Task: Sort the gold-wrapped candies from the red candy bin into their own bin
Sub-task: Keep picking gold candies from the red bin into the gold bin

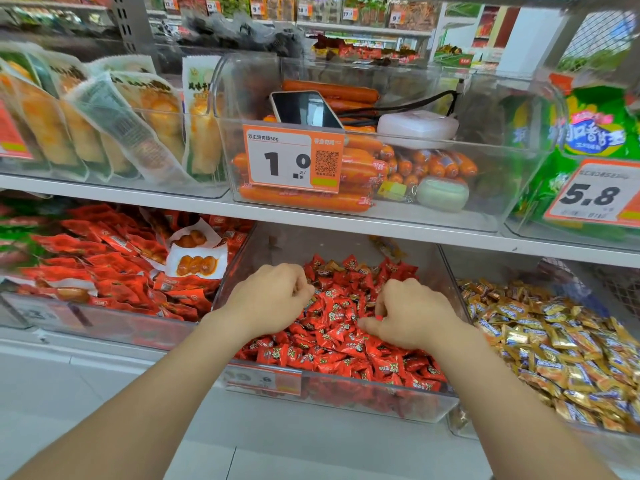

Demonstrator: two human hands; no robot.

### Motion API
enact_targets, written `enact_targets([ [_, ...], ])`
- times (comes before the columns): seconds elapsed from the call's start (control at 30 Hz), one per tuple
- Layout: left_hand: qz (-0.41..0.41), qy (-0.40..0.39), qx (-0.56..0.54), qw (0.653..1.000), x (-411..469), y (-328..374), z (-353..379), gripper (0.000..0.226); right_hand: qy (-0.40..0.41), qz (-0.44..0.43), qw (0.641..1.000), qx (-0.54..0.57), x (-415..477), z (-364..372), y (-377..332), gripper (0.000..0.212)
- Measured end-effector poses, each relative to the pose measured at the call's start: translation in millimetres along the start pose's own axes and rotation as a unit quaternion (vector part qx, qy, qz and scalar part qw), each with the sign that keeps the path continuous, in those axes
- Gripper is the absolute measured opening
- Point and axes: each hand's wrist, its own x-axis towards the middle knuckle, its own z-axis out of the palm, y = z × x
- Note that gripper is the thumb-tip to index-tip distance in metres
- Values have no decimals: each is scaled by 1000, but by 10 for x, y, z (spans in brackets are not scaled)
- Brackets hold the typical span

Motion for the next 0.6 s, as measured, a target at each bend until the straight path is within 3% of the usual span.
enact_targets([
  [0.07,-2,-8,42,999,34,27,17,20,-1,-1,1000,28,5,2,11,38],
  [0.17,-14,-84,76,993,112,9,40,8,13,-1,992,127,-18,-46,50,30],
  [0.23,-10,-138,71,988,159,-25,63,27,49,5,980,193,-44,-74,75,33],
  [0.43,10,-163,52,985,233,-52,118,34,145,-33,962,231,1,-17,93,54],
  [0.53,24,-161,44,986,234,-36,164,9,123,-63,959,247,52,1,78,31],
  [0.6,28,-149,33,988,238,-29,176,9,117,-65,959,250,74,21,54,24],
])
